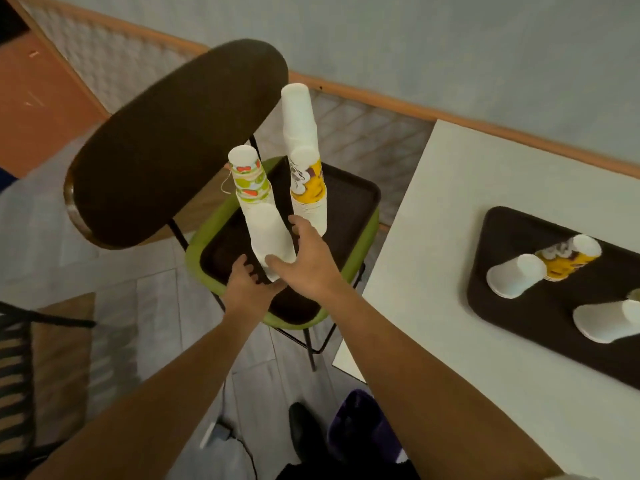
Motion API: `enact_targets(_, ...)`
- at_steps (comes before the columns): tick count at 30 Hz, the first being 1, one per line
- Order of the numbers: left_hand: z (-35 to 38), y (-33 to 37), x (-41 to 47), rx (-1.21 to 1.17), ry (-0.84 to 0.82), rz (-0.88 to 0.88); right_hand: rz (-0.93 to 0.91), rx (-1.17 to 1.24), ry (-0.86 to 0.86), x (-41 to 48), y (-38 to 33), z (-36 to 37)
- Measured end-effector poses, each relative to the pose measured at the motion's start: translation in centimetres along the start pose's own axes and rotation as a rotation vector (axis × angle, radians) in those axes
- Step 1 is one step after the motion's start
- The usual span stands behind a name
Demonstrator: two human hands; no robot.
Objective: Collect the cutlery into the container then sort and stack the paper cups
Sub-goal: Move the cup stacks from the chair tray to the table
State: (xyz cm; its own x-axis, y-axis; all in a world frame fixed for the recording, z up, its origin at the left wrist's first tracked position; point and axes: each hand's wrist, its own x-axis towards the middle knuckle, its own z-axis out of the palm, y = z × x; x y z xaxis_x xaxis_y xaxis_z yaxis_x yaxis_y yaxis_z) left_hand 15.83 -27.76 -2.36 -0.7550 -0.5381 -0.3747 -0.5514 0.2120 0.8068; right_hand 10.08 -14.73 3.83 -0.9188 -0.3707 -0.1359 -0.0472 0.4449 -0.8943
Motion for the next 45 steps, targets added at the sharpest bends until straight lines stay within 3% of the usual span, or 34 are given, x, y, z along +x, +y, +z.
enact_targets(4, 0.7, -0.6, 2.8, 0.249, -0.016, 0.130, -0.046, -0.023, 0.017, 1.9, 0.2, 1.8)
enact_targets(10, 2.7, -1.0, 3.7, 0.325, 0.016, 0.174, -0.080, -0.053, 0.044, 2.8, 1.1, 2.7)
enact_targets(24, 1.5, -0.7, 0.4, 0.166, -0.028, 0.220, -0.144, -0.062, 0.073, 0.5, -0.7, 0.1)
enact_targets(33, 4.2, 4.0, -4.8, 0.094, -0.091, 0.362, -0.210, -0.105, 0.228, -2.7, -2.3, -8.1)
enact_targets(42, 15.8, 14.9, -6.2, 0.010, -0.307, 0.529, -0.172, -0.153, 0.481, -1.9, 1.1, -22.0)
enact_targets(45, 21.0, 18.4, -5.2, -0.036, -0.397, 0.482, -0.146, -0.139, 0.513, -0.5, 3.1, -28.1)
